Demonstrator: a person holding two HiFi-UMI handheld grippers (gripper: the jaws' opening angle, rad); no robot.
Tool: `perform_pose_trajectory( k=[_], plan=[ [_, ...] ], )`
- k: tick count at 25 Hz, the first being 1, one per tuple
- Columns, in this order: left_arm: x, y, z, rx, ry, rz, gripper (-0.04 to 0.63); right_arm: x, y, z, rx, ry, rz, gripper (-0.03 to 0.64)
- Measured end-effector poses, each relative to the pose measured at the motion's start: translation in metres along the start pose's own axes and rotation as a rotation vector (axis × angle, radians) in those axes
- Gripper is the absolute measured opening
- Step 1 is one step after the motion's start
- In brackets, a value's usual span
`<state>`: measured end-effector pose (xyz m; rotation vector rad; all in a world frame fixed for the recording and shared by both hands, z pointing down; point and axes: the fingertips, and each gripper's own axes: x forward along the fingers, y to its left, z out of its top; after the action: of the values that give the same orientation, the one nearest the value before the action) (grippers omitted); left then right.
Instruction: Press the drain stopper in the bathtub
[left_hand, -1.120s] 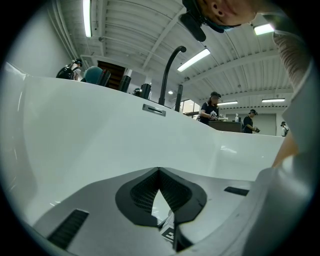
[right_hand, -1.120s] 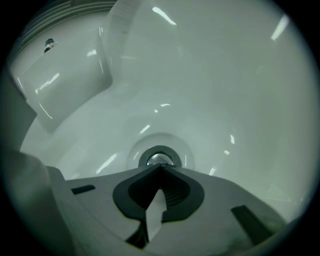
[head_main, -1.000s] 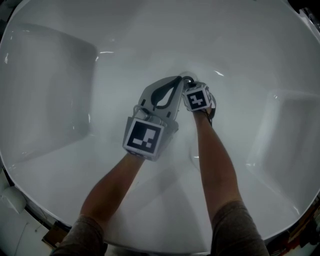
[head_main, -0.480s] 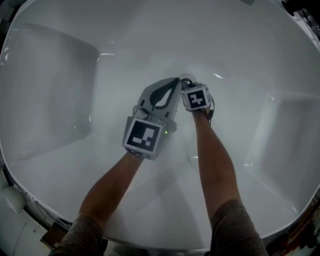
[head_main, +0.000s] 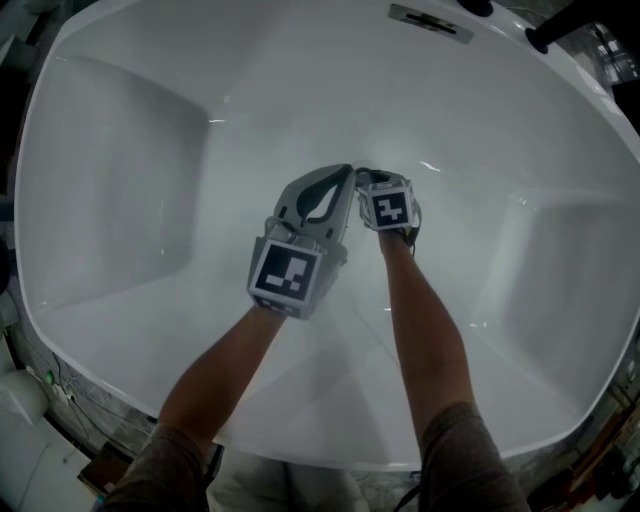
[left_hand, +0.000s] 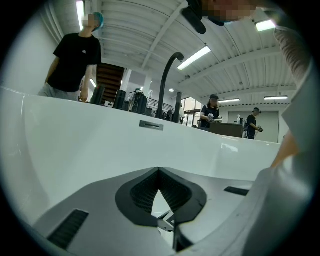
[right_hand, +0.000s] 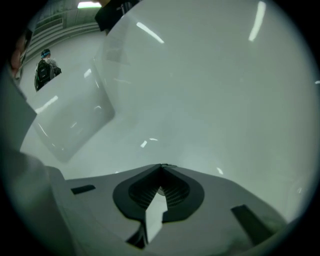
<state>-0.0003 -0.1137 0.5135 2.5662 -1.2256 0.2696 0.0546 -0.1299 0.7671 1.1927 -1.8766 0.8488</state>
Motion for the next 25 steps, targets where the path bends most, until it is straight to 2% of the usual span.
perform_pose_trajectory(
  k=[13, 17, 25],
  plan=[
    [-0.064, -0.046, 0.157, -0.03, -0.031, 0.037, 0.002, -0.235, 0.044, 0.134, 0.051, -0.303, 0.048, 0.0],
    [-0.092, -0.059, 0.206, -0.031, -0.042, 0.049, 0.002, -0.305, 0.06, 0.16, 0.072, -0.359, 0.046, 0.0],
    [-0.154, -0.09, 0.292, -0.037, -0.047, 0.055, 0.002, -0.448, 0.105, 0.199, 0.036, -0.514, 0.094, 0.0]
  ],
)
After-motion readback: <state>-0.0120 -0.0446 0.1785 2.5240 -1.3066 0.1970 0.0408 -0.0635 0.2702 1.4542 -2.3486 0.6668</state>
